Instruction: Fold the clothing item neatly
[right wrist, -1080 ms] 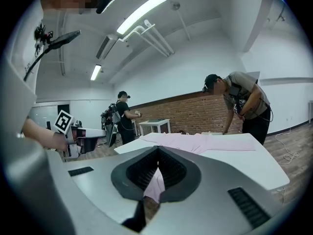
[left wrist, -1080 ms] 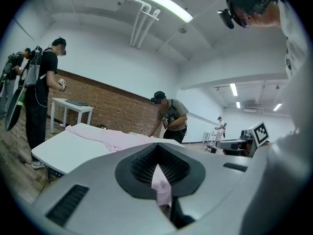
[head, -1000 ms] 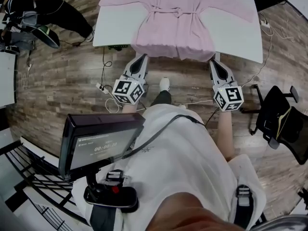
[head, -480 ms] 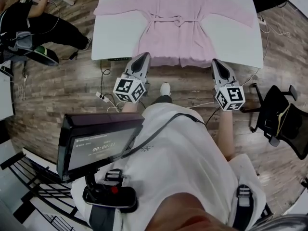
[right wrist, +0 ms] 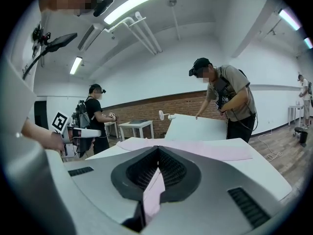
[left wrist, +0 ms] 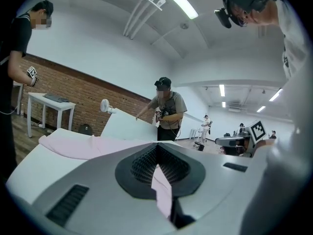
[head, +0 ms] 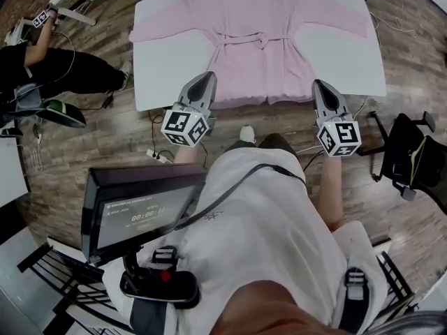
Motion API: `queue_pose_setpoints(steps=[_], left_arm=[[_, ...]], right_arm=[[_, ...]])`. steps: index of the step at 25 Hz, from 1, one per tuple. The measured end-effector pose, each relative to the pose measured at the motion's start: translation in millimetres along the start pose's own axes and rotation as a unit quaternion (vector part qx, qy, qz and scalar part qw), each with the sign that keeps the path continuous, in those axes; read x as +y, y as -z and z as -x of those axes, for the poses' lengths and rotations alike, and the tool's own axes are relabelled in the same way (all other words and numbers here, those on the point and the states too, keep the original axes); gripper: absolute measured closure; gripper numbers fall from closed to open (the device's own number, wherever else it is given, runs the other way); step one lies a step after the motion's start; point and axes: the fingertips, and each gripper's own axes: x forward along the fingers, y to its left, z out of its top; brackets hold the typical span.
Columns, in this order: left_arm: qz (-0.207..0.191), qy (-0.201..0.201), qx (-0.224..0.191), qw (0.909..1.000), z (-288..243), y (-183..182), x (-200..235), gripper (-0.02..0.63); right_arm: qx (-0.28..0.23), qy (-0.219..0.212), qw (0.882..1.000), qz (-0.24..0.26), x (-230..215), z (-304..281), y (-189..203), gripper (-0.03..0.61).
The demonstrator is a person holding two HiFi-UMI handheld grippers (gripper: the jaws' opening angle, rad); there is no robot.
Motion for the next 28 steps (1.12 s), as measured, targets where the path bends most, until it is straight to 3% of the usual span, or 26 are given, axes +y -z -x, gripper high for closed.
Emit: queue_pose_setpoints(steps=[8, 16, 28], left_arm=[[0.004, 0.014, 0.013, 0.9998, -45, 2, 22, 0.612], [-0.001, 0.031, 0.008, 0.9995, -75, -9, 12, 0.612], [-0.001, 0.068, 0.027, 0.9973, -164, -10, -17, 0.612]], right_arm=[[0.008, 0.023, 1.0, -0.014, -30, -34, 3, 0.577], [-0.004, 0.038, 0.999, -0.01, -54, -49, -8, 0.577], [-0.003, 0.068, 0.997, -0.022, -140, -69, -10, 0.577]])
